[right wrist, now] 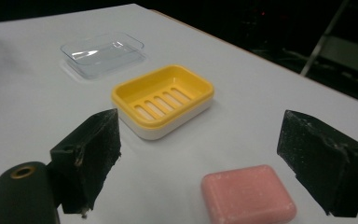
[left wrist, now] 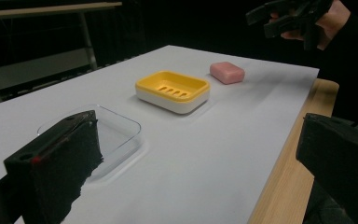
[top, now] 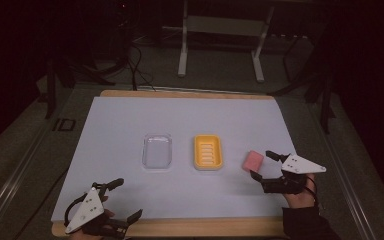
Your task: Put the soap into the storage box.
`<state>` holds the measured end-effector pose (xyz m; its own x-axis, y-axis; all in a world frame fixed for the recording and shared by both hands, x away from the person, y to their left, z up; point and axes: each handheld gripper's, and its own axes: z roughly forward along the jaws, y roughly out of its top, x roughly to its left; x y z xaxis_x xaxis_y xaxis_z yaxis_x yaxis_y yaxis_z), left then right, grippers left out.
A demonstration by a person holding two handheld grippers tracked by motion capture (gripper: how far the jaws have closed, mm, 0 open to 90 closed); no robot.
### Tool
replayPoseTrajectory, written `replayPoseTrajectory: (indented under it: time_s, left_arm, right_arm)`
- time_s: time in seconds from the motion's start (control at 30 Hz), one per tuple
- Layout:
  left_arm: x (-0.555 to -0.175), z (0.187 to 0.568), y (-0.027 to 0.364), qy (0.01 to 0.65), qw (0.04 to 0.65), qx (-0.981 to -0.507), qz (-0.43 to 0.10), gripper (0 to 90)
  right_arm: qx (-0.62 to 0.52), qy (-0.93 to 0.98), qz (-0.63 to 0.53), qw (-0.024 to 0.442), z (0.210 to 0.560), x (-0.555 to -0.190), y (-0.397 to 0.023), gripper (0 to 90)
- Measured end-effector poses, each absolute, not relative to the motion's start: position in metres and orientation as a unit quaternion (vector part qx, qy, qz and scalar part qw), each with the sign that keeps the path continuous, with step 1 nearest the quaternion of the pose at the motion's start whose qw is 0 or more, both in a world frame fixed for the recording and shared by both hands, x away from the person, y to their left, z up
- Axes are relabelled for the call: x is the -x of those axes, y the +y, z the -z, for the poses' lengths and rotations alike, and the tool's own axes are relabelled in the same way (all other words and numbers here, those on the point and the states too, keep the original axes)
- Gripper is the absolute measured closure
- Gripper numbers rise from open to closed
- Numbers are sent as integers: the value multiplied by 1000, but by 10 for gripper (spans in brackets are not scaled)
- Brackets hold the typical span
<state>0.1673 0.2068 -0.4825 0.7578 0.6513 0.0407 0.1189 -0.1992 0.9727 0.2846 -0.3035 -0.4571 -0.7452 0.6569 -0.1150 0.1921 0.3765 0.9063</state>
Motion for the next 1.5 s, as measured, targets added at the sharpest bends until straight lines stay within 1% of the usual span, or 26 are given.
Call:
replayPoseTrajectory:
  time_s: [0.3,0.43,0.57,0.6,0.63,0.73,0.8,1.1,1.33,1.47,1.5]
  left_arm:
    - [-167,483,207,261,576,-740,-229,2]
    - [-167,483,206,261,576,-740,-229,2]
    - [-168,483,206,261,574,-741,-229,2]
    - [-168,483,206,261,574,-741,-229,2]
    - [-168,483,206,262,574,-741,-229,2]
    - [-168,483,206,262,575,-741,-229,2]
    - [-167,483,206,262,573,-741,-230,2]
    - [-168,484,206,265,569,-743,-231,2]
    - [-168,484,207,265,570,-742,-233,2]
    - [-168,484,206,265,570,-742,-233,2]
    - [-168,484,206,265,570,-742,-233,2]
  right_arm:
    - [-252,799,-482,256,459,-284,-299,130]
    - [-265,805,-457,271,466,-288,-294,119]
    - [-272,807,-450,270,468,-291,-292,119]
    - [-280,806,-439,281,469,-294,-291,122]
    - [-285,805,-442,275,468,-296,-291,122]
    - [-312,803,-423,282,469,-300,-291,133]
    - [-324,802,-406,296,470,-302,-292,133]
    - [-379,791,-368,310,473,-309,-298,130]
    - [-397,785,-358,312,473,-310,-302,130]
    - [-458,766,-328,310,470,-310,-307,131]
    - [-458,766,-328,310,470,-310,-307,131]
